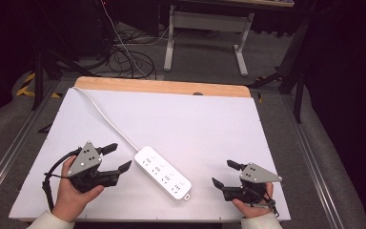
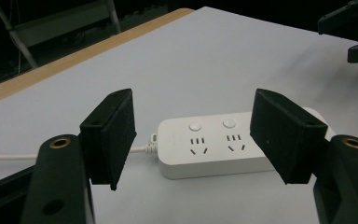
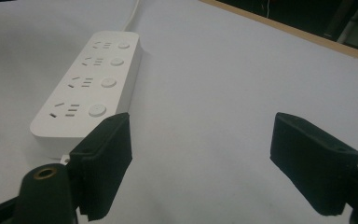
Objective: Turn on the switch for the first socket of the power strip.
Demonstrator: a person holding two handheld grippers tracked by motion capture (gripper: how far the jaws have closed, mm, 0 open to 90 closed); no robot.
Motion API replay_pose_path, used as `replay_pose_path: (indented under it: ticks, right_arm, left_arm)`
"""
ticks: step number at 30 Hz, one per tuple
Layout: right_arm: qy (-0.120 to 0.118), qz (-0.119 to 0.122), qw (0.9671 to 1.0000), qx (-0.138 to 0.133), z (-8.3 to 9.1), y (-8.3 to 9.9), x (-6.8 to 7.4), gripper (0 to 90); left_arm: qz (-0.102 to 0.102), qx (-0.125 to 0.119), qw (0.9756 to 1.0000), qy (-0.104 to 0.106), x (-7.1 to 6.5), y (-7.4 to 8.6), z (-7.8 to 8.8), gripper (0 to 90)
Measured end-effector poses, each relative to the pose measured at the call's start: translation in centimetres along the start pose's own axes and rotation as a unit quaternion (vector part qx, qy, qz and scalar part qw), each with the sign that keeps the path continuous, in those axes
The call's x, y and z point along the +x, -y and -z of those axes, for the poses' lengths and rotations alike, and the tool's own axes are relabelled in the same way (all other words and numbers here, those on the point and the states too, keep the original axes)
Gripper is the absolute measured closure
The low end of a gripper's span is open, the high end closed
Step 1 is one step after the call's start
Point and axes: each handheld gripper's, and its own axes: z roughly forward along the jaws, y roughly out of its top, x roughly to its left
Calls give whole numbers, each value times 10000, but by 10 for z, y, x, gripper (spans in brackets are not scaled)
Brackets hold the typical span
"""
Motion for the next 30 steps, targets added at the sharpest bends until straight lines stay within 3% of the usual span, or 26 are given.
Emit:
replay_pose_path:
  ticks: [18,20,21,22,24,26,27,28,29,30]
  right_arm:
    - [-28,16,10000,-15,0,0,0,212]
    - [-23,7,10000,-27,0,1,-1,212]
    - [-39,-16,10000,-27,0,1,-1,211]
    - [-39,-16,10000,-27,0,1,-1,211]
    - [-50,16,10000,-12,-1,1,0,212]
    - [-51,8,10000,-32,0,0,0,212]
    - [-51,8,10000,-32,0,0,0,212]
    - [-60,5,10000,-37,-1,1,0,211]
    - [-60,5,10000,-37,-1,1,0,211]
    - [-63,6,10000,-35,-1,1,0,212]
  left_arm:
    - [-109,179,9996,167,-5,-13,-29,316]
    - [-42,313,9991,276,-5,-14,-33,311]
    - [-10,467,9969,627,-4,-15,-37,440]
    - [-10,467,9969,627,-4,-15,-37,506]
    - [-65,445,9975,544,-6,-16,-39,526]
    - [148,530,9962,676,-4,-17,-45,533]
    - [148,530,9962,676,-4,-17,-45,542]
    - [188,547,9969,528,-3,-19,-47,556]
    - [188,547,9969,528,-3,-19,-47,614]
    - [231,558,9969,495,-2,-19,-49,614]
